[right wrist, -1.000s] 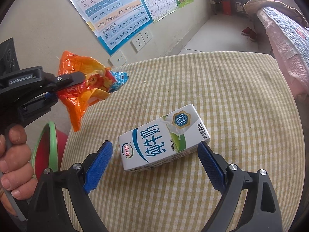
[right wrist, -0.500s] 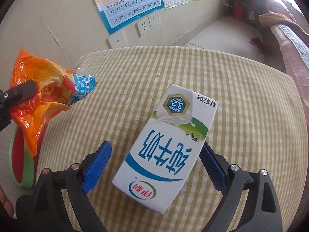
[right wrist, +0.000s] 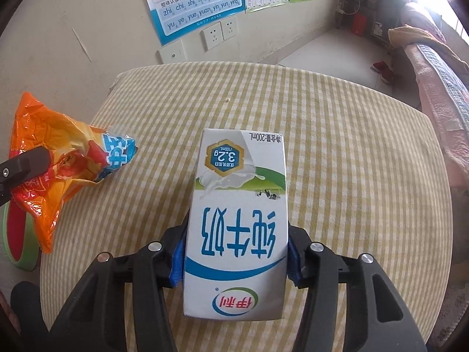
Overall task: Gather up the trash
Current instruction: 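Carry orange bag and milk carton over the red bin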
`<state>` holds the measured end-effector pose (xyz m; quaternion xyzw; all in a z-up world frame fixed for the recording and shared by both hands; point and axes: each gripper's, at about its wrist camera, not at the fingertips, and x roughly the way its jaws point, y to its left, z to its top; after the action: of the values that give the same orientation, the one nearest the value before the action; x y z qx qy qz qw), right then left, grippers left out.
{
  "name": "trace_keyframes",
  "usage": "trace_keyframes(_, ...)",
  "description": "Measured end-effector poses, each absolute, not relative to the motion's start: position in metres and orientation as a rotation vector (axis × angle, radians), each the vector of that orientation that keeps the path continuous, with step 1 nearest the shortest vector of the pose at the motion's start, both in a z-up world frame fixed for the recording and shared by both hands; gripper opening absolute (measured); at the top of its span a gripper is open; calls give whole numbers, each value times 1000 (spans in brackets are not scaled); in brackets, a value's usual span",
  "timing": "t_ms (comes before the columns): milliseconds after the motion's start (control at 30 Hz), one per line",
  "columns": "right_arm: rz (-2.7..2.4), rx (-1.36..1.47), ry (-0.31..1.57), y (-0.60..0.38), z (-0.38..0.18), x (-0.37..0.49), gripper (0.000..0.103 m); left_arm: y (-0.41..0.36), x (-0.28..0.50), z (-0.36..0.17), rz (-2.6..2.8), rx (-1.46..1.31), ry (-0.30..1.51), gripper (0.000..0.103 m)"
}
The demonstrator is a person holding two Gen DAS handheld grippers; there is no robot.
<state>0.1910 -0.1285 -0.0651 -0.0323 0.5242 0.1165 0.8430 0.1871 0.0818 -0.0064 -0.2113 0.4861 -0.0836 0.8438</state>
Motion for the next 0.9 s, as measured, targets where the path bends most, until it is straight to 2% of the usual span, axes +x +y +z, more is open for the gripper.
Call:
trace_keyframes(433, 283, -45, 1009, -128, -2, 122, 51, 79, 118, 25, -160, -421, 989, 15)
trace_keyframes(900, 409, -101, 919, -65, 46, 82, 51, 129, 67, 60, -62, -452, 887, 15)
